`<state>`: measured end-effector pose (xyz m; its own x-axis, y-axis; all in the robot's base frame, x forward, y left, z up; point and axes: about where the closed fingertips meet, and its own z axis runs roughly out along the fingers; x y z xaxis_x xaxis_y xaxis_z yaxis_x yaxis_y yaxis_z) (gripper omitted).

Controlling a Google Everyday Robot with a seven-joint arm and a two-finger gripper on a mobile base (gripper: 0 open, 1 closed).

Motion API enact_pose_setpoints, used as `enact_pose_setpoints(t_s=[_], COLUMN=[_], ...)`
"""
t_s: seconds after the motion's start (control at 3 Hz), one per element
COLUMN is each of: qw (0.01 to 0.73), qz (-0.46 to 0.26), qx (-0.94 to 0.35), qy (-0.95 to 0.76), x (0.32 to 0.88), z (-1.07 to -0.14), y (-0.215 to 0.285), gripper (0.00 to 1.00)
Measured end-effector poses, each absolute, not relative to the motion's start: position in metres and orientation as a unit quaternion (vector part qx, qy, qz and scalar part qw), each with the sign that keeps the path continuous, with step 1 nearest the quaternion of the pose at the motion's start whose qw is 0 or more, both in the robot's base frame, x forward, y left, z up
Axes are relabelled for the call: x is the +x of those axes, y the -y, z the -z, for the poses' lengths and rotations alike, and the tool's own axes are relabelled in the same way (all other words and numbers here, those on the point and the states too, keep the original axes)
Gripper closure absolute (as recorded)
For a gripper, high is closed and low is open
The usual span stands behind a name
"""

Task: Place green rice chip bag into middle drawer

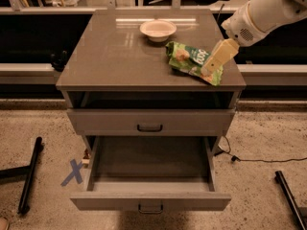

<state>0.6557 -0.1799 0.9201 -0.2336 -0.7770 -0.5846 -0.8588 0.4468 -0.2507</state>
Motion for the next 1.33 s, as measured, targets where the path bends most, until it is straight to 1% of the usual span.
enact_pose_setpoints(t_s=[0.33, 0.67, 1.0, 1.33], qw=[0.341, 0.334, 0.334, 0.334], qz=[-0.082, -0.116, -0.116, -0.098], qx=[-0.516, -0.518, -0.518, -0.516], qy=[-0.782, -0.779, -0.779, -0.783], x=[0.681, 0.710, 0.710, 0.733], z=[-0.909, -0.890, -0.890, -0.864], y=[0.167, 0.138, 0.138, 0.138], gripper=[0.00, 0.00, 0.00, 0.00])
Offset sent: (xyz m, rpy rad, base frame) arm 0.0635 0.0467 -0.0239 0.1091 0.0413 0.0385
